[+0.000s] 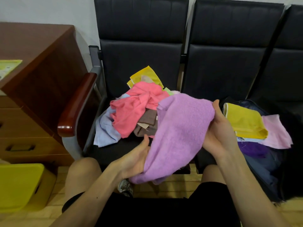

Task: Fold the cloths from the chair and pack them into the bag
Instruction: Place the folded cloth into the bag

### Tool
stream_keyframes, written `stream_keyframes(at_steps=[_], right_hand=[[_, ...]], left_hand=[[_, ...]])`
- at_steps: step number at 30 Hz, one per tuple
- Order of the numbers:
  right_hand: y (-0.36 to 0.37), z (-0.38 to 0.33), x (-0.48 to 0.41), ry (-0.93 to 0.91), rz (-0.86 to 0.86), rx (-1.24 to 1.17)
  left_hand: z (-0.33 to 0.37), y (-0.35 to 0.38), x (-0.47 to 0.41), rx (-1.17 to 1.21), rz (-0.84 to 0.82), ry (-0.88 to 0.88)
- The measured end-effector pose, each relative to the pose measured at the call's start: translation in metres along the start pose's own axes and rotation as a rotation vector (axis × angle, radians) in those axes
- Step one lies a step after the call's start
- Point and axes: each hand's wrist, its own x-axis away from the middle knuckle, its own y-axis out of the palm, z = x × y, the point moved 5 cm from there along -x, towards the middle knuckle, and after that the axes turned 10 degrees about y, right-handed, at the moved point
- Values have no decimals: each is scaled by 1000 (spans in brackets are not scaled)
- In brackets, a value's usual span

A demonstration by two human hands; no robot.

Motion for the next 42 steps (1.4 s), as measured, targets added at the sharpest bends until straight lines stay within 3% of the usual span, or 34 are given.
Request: stream_keyframes(at_steps=[1,2,4,5,7,9,12,16,20,26,29,34,42], right_hand=[[-4,0,-3,-2,7,-7],[-5,-1,-4,-3,3,-20],[-5,-1,-7,-18,-36,-55],[-4,3,-9,-15,-55,-54],[-9,27,-15,52,-23,129],[-21,65,-17,188,-15,433],[-27,90,-12,364,-66,356],[-23,71,-17,253,2,285],[-22,69,-18,202,-36,468],[-18,15,-14,-218,232,727],[-4,1,-8,-322,203,891],[11,-18,-2,-397,160,865],[19,-37,2,-583,272,1098]], left_hand=[[5,-4,-3,90,-46,-9],[5,1,1,-79,-193,-18],[11,4,-8,-444,-39,-116],[15,5,-20,-500,-48,-111],[29,24,-20,-353,-134,28],[48,38,-22,-309,-87,134],[72,51,-28,-437,-18,264],[80,60,-27,-541,-25,344],[81,59,-26,-651,-59,376],[102,41,-28,-920,81,472],[107,43,-28,-937,101,470],[120,53,-29,-869,157,480],[142,73,-20,-822,43,486]])
